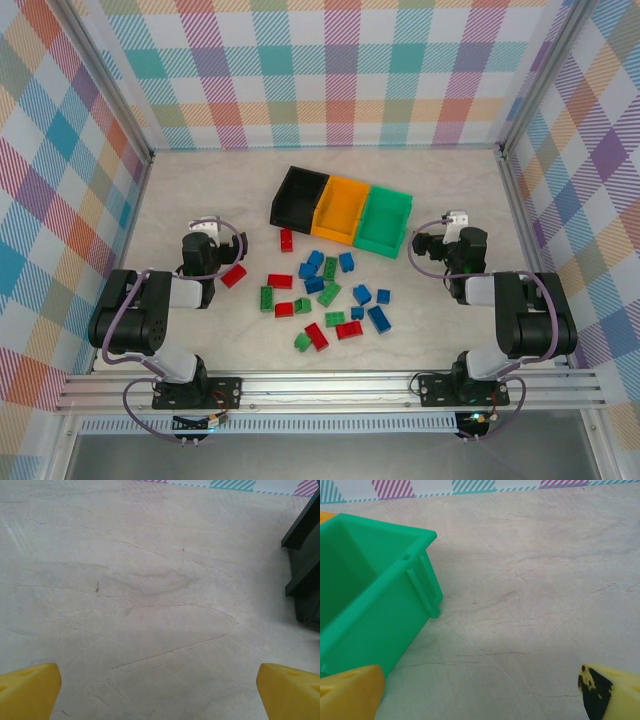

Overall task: Sort the legos into containers by color
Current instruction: Pick up the lego from the center of the table.

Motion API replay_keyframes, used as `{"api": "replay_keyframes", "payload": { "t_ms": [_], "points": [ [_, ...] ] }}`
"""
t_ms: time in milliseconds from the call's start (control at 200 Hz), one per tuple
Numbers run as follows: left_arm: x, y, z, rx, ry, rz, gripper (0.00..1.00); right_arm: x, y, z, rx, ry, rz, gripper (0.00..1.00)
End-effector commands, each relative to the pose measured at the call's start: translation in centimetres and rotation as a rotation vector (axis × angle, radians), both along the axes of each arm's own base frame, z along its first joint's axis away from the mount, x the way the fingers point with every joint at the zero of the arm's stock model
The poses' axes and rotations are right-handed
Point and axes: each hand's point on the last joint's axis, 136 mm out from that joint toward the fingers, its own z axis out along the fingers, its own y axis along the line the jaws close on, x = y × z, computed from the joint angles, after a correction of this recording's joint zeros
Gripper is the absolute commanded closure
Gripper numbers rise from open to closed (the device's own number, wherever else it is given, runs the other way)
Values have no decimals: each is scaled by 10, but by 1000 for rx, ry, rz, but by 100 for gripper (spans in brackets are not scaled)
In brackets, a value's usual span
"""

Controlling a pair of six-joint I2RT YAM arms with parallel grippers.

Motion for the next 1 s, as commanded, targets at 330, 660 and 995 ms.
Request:
{"api": "replay_keyframes", "payload": {
  "t_ms": [330,660,995],
  "points": [
    [3,-4,7,8,-20,-25,0,-4,6,28,-25,-54,0,1],
    [-18,8,73,-107,67,137,0,-27,13,85,100,-65,-5,1],
    [-54,-77,108,-576,354,-149,0,-28,56,85,483,314,37,1]
  ]
}}
